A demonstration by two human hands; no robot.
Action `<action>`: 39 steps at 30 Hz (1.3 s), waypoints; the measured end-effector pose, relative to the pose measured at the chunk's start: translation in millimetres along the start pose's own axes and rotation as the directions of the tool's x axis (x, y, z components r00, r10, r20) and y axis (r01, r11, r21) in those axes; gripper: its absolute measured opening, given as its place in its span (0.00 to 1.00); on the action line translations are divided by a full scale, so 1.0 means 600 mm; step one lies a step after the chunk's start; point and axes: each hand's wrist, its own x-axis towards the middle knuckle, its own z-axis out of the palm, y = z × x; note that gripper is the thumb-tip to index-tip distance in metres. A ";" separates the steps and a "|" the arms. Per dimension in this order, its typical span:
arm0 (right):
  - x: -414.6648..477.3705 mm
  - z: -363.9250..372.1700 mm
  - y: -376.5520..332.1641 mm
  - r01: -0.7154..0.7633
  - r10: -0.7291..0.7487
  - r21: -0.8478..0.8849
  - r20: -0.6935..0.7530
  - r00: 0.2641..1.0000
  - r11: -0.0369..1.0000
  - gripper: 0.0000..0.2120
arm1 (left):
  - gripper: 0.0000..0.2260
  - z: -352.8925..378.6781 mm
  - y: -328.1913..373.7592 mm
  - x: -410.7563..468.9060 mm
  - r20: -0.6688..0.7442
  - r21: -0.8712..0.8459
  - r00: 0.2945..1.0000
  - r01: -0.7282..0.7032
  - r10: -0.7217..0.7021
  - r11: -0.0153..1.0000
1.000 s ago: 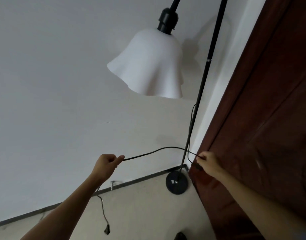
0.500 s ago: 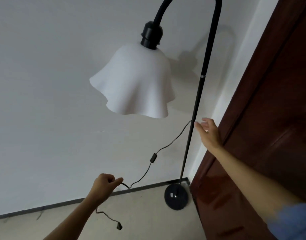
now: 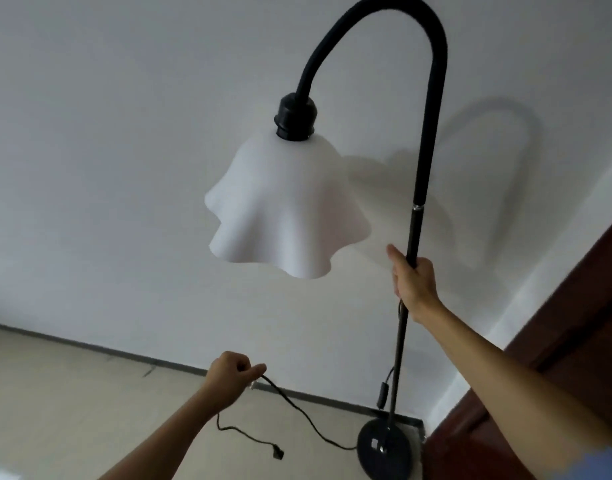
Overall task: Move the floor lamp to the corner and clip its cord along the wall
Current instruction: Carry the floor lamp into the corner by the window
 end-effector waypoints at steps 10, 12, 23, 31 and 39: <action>-0.049 0.285 -0.087 0.163 -0.151 -0.024 0.264 0.953 0.986 0.28 | 0.20 -0.150 -0.145 -0.074 -0.215 -0.121 0.954 0.186 -0.208 0.975; -0.068 0.353 -0.107 0.176 -0.165 -0.005 0.327 0.930 0.984 0.28 | 0.19 -0.183 -0.191 -0.095 -0.248 -0.146 0.931 0.237 -0.268 0.960; -0.210 0.791 -0.172 0.141 -0.148 0.059 0.596 0.789 0.988 0.26 | 0.18 -0.442 -0.469 -0.182 -0.407 -0.287 0.795 0.356 -0.450 0.889; -0.321 1.094 -0.236 0.130 -0.196 0.146 0.713 0.674 0.981 0.25 | 0.20 -0.640 -0.644 -0.214 -0.514 -0.346 0.682 0.390 -0.520 0.853; -0.398 1.421 -0.277 0.114 -0.256 0.232 0.803 0.538 0.966 0.24 | 0.19 -0.836 -0.847 -0.183 -0.597 -0.360 0.548 0.470 -0.586 0.806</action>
